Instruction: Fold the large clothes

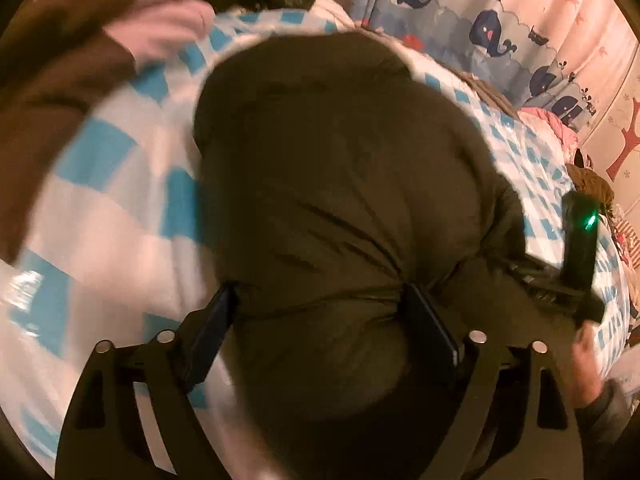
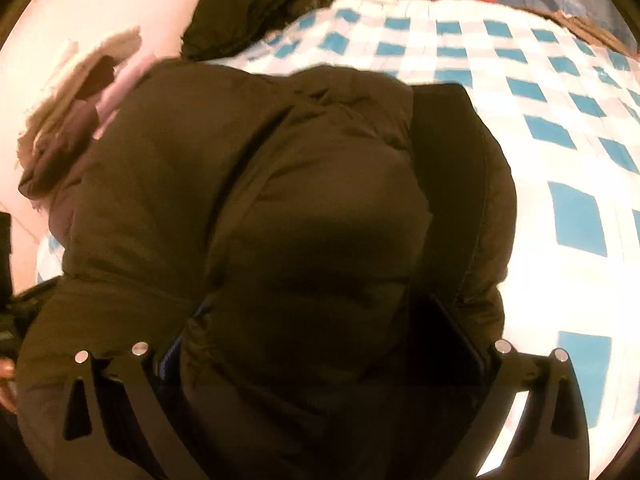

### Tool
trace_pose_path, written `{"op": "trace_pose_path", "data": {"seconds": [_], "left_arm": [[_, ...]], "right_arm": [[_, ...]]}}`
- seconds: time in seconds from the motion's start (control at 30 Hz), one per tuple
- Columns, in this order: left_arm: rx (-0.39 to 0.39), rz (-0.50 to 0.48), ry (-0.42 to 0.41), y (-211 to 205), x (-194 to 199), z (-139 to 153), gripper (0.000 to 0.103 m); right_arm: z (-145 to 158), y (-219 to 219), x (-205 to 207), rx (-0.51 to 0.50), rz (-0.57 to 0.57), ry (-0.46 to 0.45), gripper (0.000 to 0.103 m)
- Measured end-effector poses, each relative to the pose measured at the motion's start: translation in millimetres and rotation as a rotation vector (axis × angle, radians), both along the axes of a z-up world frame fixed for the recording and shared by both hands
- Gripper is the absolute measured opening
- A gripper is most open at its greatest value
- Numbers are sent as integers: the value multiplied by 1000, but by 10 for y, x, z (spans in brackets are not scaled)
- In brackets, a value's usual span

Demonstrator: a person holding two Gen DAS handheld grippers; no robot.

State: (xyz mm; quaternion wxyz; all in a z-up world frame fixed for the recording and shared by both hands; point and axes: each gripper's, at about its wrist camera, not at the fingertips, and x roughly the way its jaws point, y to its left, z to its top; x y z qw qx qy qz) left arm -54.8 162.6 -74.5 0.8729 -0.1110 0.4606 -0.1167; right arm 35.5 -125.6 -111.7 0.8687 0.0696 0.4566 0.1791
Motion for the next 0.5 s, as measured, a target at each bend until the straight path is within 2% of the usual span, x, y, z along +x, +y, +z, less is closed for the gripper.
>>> {"op": "trace_pose_path", "data": {"seconds": [0.07, 0.13, 0.17, 0.2, 0.23, 0.27, 0.33, 0.37, 0.43, 0.5], "left_arm": [[23, 3, -20, -55, -4, 59, 84], [98, 52, -103, -100, -178, 258, 83], [152, 82, -176, -147, -334, 395, 83], [173, 91, -225, -175, -429, 490, 83], [185, 101, -278, -214, -540, 590, 83], [176, 91, -289, -255, -588, 635, 83], [156, 35, -242, -377, -551, 565, 83], [179, 20, -204, -461, -497, 444, 83], [210, 16, -168, -543, -424, 239, 84], [210, 36, -136, -532, -384, 239, 85]], "right_arm": [[132, -178, -142, -18, -29, 38, 97], [381, -272, -359, -34, -65, -28, 96], [472, -277, -469, -32, -64, -63, 96], [536, -267, -589, -42, -63, -90, 97], [503, -225, -647, -77, -57, -84, 96], [431, -171, -690, -113, -50, -63, 97], [96, -125, -630, -97, -41, 11, 97], [5, -128, -603, -89, -53, 18, 97], [-57, -114, -559, -99, -76, 20, 97], [-15, -122, -553, -98, -79, 44, 97]]}}
